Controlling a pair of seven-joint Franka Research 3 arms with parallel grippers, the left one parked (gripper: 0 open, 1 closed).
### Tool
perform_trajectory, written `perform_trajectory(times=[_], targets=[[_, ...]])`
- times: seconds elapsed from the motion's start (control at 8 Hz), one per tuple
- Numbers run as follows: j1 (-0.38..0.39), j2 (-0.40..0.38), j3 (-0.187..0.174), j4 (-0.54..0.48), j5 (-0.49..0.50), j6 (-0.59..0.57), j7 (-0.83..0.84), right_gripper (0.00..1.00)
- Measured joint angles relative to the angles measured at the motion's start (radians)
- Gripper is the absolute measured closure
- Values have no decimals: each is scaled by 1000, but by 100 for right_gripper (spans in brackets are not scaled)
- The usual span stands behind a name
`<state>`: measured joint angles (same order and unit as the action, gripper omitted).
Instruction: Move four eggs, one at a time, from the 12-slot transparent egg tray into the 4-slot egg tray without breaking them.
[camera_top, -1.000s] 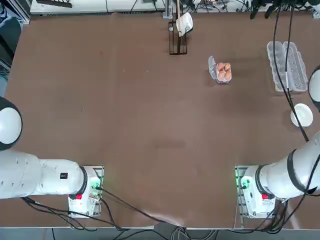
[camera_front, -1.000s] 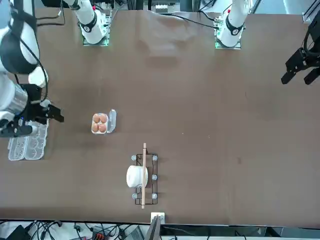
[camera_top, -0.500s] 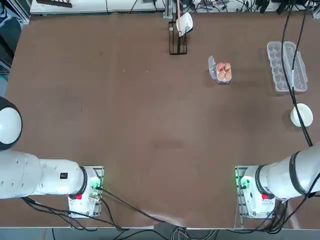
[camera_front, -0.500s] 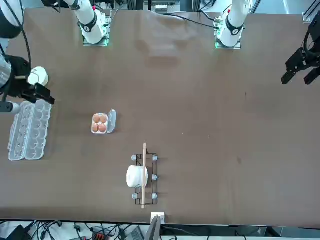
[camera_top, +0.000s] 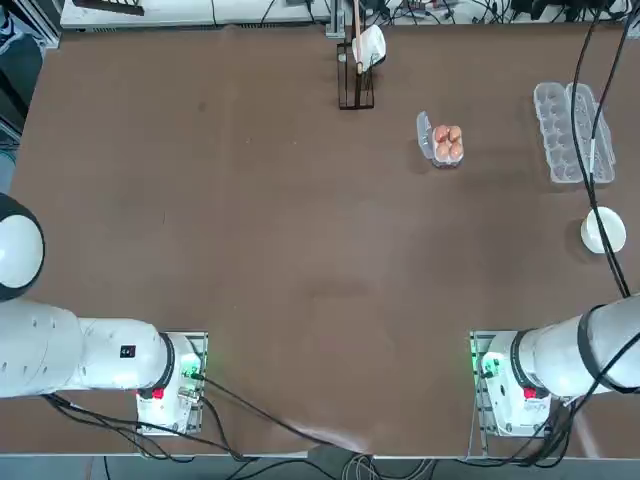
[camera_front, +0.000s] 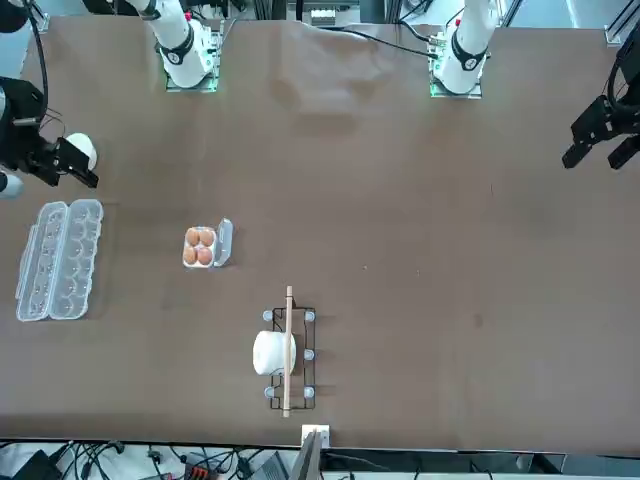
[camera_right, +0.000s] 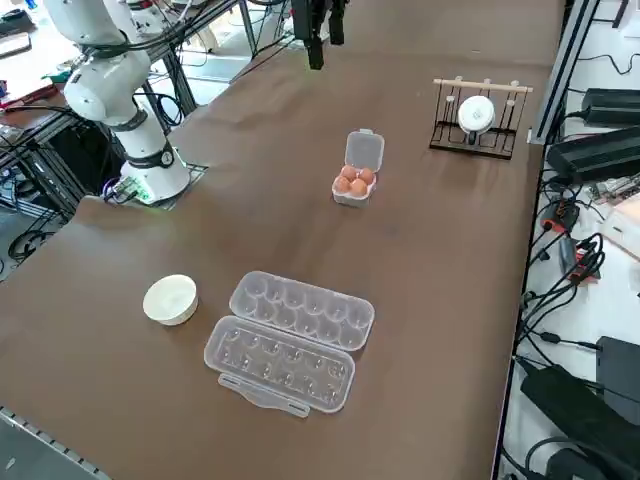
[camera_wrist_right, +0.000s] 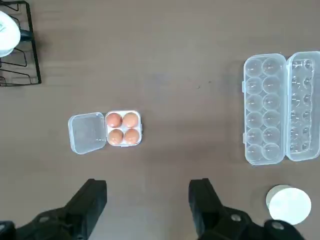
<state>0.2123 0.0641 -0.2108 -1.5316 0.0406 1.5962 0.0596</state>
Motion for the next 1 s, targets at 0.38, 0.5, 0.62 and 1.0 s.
perform_trajectory(times=[0.38,0.5,0.62,1.0], targets=[[0,1,0,0,0,2,0,0],[0,3,0,0,0,2,0,0],[-2,6,0,0,1,2,0,0],[-17,8,3,1,1,3,-7,0]])
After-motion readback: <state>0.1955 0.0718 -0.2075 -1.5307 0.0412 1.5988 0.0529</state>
